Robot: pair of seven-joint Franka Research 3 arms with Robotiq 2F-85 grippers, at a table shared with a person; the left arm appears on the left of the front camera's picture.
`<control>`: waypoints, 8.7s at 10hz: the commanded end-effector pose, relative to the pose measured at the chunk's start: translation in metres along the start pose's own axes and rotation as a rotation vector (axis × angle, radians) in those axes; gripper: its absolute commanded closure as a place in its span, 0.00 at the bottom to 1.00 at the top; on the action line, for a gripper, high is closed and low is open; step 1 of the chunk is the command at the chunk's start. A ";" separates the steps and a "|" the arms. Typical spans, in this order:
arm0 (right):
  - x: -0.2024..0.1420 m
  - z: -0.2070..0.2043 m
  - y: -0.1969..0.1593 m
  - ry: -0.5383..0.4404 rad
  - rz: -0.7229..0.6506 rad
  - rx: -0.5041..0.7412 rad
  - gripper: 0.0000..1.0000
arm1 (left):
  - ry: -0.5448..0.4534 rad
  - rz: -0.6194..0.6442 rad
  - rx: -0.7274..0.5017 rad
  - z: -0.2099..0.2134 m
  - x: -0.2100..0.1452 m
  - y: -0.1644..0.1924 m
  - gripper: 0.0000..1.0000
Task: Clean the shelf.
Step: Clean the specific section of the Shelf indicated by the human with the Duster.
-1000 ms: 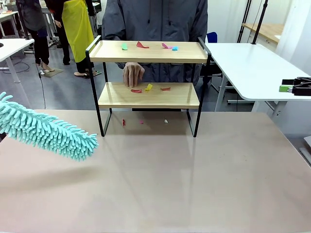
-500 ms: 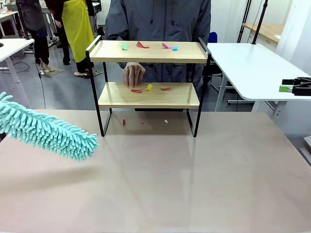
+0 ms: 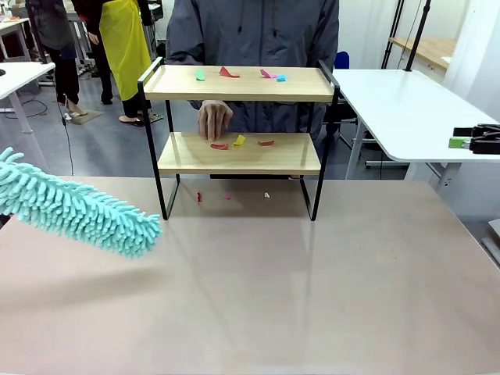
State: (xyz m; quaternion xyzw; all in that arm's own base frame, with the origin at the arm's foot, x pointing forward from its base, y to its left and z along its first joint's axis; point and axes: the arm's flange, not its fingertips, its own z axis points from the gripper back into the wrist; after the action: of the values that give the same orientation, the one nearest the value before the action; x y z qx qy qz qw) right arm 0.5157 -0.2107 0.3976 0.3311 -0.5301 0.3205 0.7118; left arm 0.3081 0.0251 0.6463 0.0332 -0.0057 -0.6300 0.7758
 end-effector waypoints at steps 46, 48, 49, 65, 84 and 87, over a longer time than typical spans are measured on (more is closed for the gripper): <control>0.003 -0.001 0.001 -0.001 0.005 0.001 0.00 | -0.618 1.255 -0.043 -0.141 0.412 -0.074 0.87; 0.003 -0.001 0.001 -0.001 0.005 0.001 0.00 | -0.557 1.290 0.034 -0.134 0.385 -0.061 0.87; 0.003 -0.001 0.001 -0.001 0.005 0.001 0.00 | -0.514 1.295 0.065 -0.131 0.369 -0.054 0.87; 0.003 -0.001 0.001 -0.001 0.005 0.001 0.00 | -0.561 1.043 0.165 -0.070 0.237 -0.055 0.87; 0.003 -0.001 0.001 -0.001 0.005 0.001 0.00 | -0.070 0.058 -0.056 0.001 0.119 -0.088 0.87; 0.003 -0.001 0.001 -0.001 0.005 0.001 0.00 | -0.070 0.058 -0.056 0.001 0.119 -0.088 0.87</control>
State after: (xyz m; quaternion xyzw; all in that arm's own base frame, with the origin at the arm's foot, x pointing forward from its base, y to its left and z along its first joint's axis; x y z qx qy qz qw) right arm 0.5158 -0.2104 0.3974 0.3316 -0.5301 0.3204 0.7116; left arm 0.2479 -0.1112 0.6360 -0.0103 -0.0169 -0.6096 0.7925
